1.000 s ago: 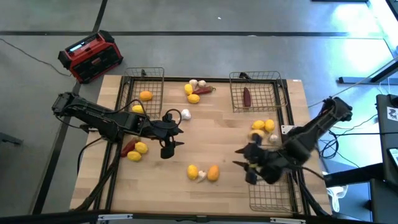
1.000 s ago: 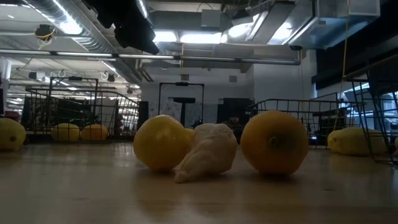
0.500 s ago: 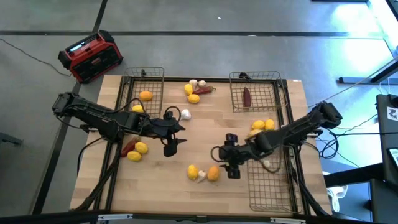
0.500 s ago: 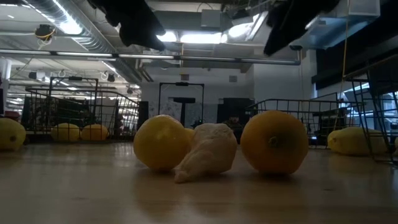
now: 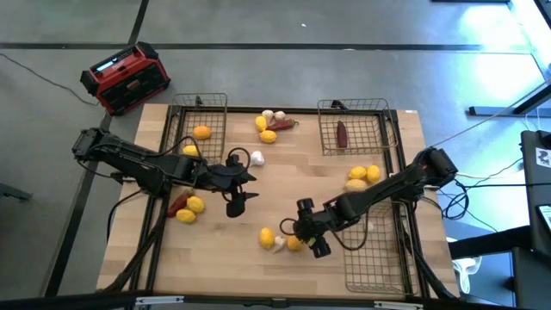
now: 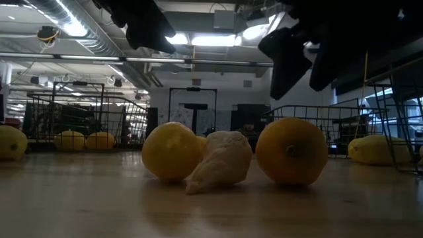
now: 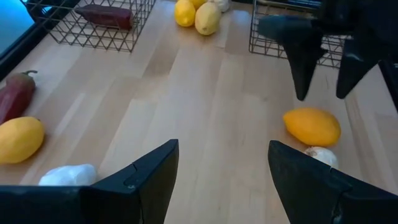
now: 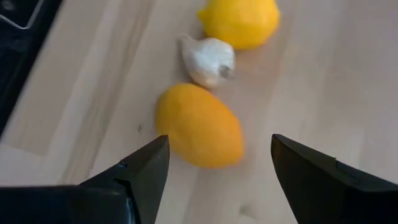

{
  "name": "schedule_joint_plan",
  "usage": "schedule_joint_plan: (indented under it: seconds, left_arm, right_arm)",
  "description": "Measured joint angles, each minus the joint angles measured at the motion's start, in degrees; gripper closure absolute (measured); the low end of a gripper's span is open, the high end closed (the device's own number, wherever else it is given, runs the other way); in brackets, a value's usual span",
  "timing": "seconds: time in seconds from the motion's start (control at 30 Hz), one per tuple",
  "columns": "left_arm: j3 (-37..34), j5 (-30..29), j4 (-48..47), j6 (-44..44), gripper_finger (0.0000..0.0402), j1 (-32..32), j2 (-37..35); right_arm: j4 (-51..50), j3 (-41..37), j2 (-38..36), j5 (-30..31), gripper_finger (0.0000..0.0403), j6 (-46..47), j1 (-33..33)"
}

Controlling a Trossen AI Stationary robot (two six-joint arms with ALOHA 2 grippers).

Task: Sort produce into baskets
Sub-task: Put the yellow lemon into the top left wire basket

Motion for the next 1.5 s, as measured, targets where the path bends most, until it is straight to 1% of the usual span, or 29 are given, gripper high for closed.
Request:
schedule_joint_plan:
  seconds: [0.07,0.27,0.43,0.53,0.67,0.83,1.0,1.13,1.37,1.5]
  left_arm:
    - [0.00,-0.02,-0.18,0.36,0.0158,0.00,0.00]
    - [0.00,-0.15,-0.35,0.50,0.0158,0.00,0.00]
    - [0.00,-0.15,-0.34,0.55,0.0158,0.00,0.00]
    - [-0.01,-0.15,-0.35,0.55,0.0158,0.00,0.00]
    - [-0.35,-0.15,-0.36,0.31,0.0158,0.00,0.00]
    - [-0.35,-0.45,-0.23,0.28,0.0158,0.00,0.00]
    - [-0.35,-0.63,-0.35,0.22,0.0158,0.00,0.00]
    - [-0.35,-0.68,-0.33,0.20,0.0158,0.00,0.00]
    - [-0.35,-0.74,-0.31,0.13,0.0158,0.00,0.00]
    - [-0.35,-0.76,-0.31,0.13,0.0158,0.00,0.00]
  right_arm:
    - [1.56,0.00,0.56,-1.17,0.0130,-1.16,0.00]
    - [5.31,0.00,0.76,-2.19,0.0130,-4.21,0.00]
    - [4.66,-0.02,1.82,-3.34,0.0130,-5.98,0.00]
    - [6.09,0.09,2.44,-4.57,0.0130,-6.02,0.00]
    - [5.73,0.06,4.67,-5.05,0.0130,-6.02,0.00]
    - [6.12,0.13,7.59,-5.12,0.0130,-8.99,0.00]
    - [7.39,0.17,7.90,-4.72,0.0130,-11.94,0.00]
    - [4.89,0.22,8.00,-3.81,0.0130,-14.58,0.00]
    - [3.03,0.32,8.63,-3.74,0.0130,-14.78,-0.35]
    - [2.98,0.26,8.69,-3.56,0.0130,-13.03,-0.35]
